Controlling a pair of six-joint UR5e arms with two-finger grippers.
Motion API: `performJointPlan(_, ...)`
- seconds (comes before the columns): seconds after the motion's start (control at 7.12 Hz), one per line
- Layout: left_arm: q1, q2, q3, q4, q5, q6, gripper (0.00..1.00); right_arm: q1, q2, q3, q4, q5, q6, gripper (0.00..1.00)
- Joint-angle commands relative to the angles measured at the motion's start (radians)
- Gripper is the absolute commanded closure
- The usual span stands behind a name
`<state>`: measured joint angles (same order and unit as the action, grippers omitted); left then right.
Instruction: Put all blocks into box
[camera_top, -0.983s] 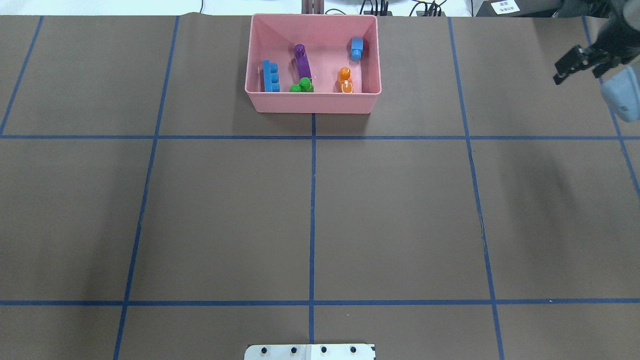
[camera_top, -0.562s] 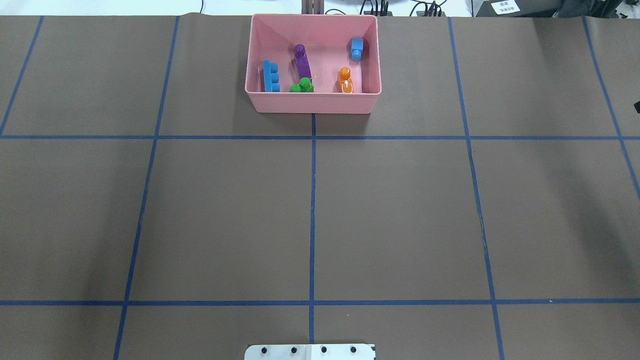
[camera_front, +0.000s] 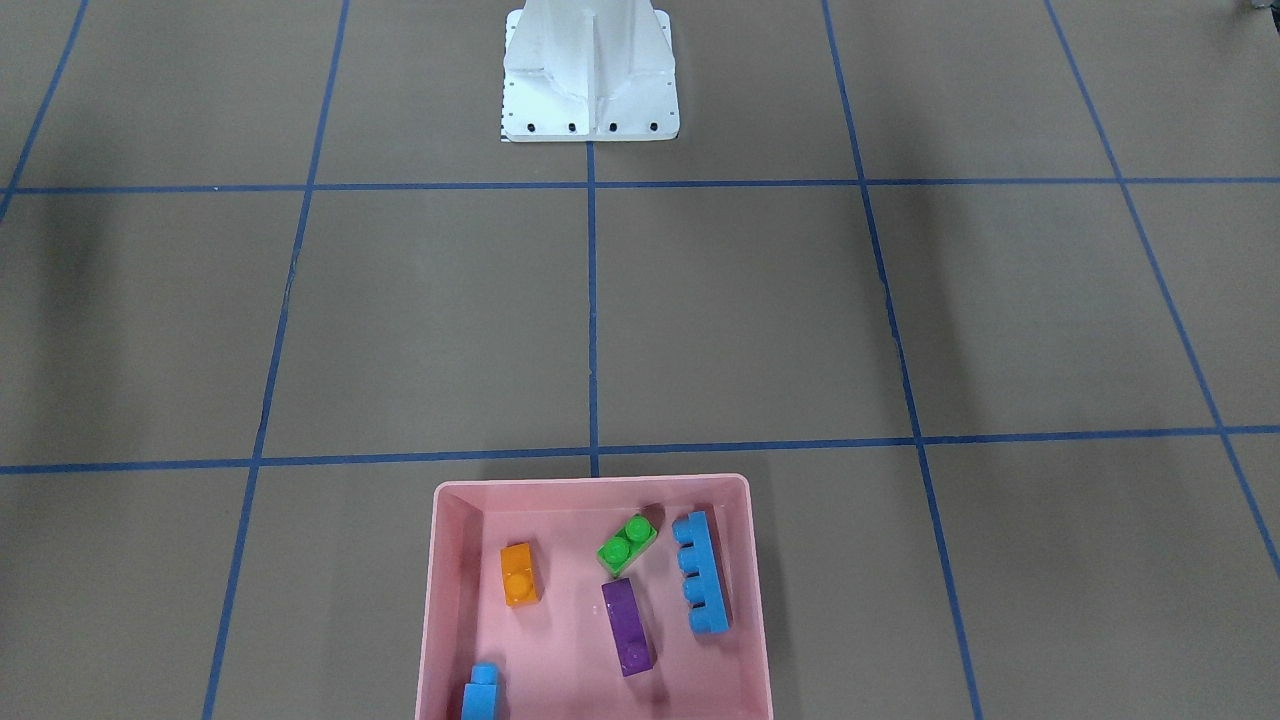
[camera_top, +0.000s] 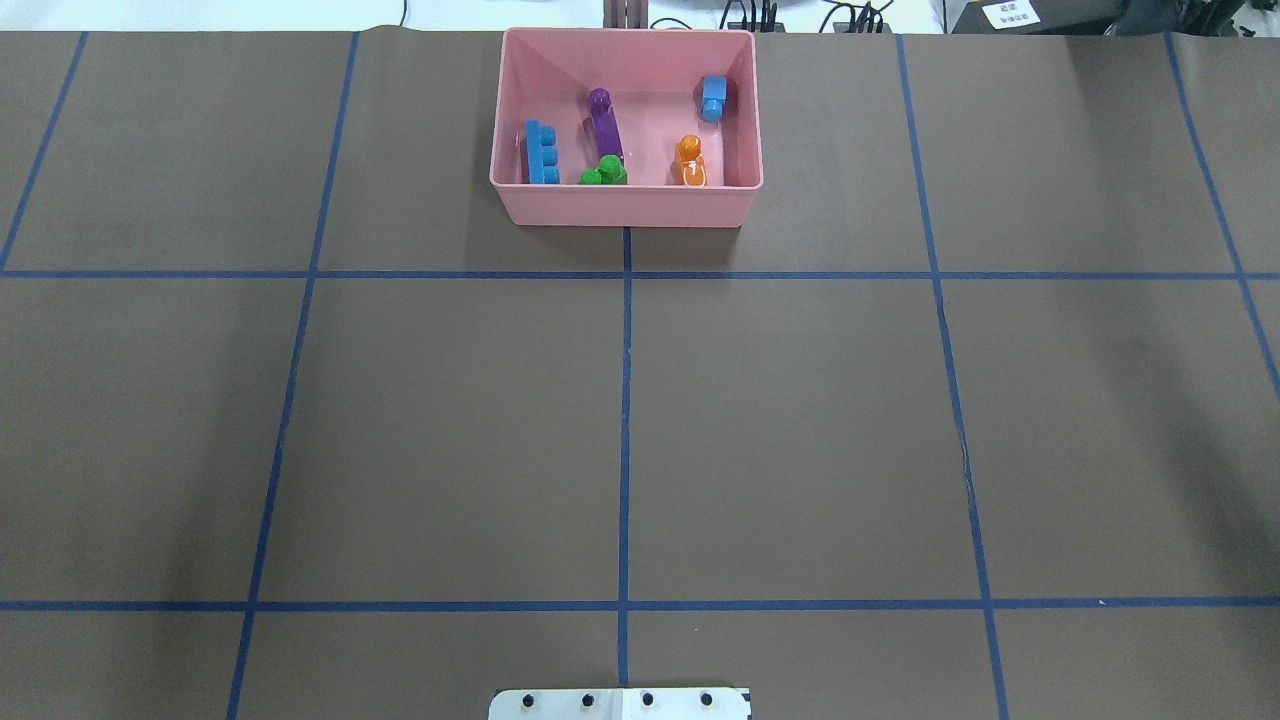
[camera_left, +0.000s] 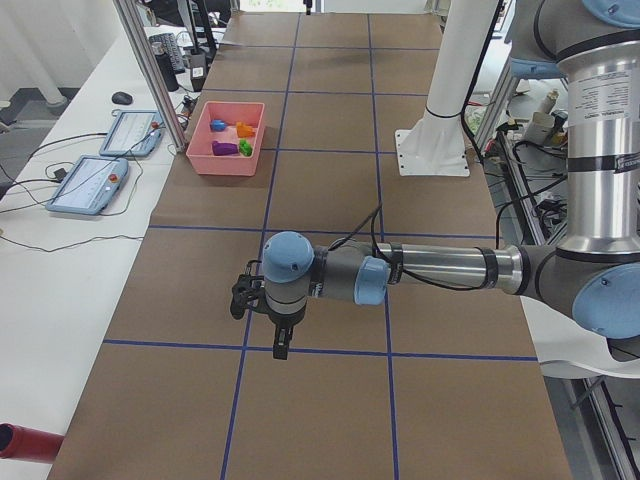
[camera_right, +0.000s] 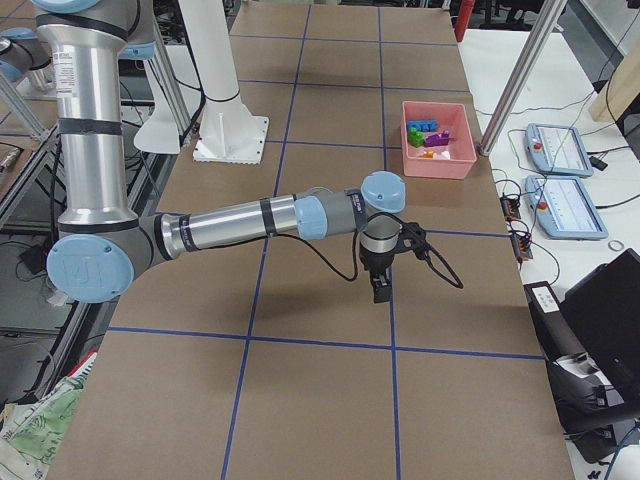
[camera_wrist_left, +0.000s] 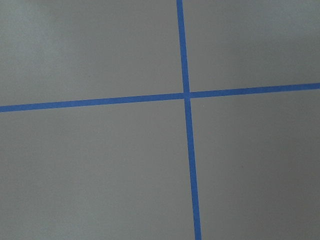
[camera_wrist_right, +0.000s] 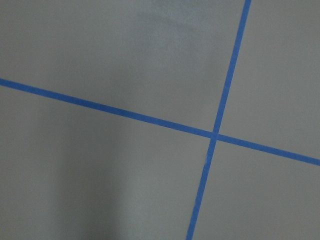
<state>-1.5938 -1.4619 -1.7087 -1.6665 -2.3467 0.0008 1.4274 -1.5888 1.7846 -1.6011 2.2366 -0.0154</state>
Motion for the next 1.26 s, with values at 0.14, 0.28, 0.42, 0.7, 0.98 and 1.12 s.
performJointPlan(0.14,0.001,-0.001,-0.006,0.004,0.0,-0.002,0.0,0.021,-0.161,0.05,0.006,0.044,-0.026,0.0)
performJointPlan(0.28,0.001,-0.001,-0.008,0.002,0.0,0.001,0.0,0.047,-0.166,0.056,0.006,0.066,-0.026,0.0)
performJointPlan(0.42,0.001,-0.001,-0.008,0.001,0.0,0.001,0.0,0.053,-0.158,0.055,0.007,0.067,-0.02,0.0)
performJointPlan(0.7,0.001,-0.001,-0.008,-0.001,0.001,0.001,0.0,0.054,-0.151,0.062,0.007,0.071,-0.014,0.0)
performJointPlan(0.98,0.001,-0.001,-0.011,-0.001,0.001,0.001,0.0,0.054,-0.151,0.065,0.007,0.078,-0.014,0.0)
performJointPlan(1.12,0.0,-0.001,-0.012,-0.001,0.001,0.001,0.0,0.054,-0.151,0.076,0.007,0.078,-0.014,0.0)
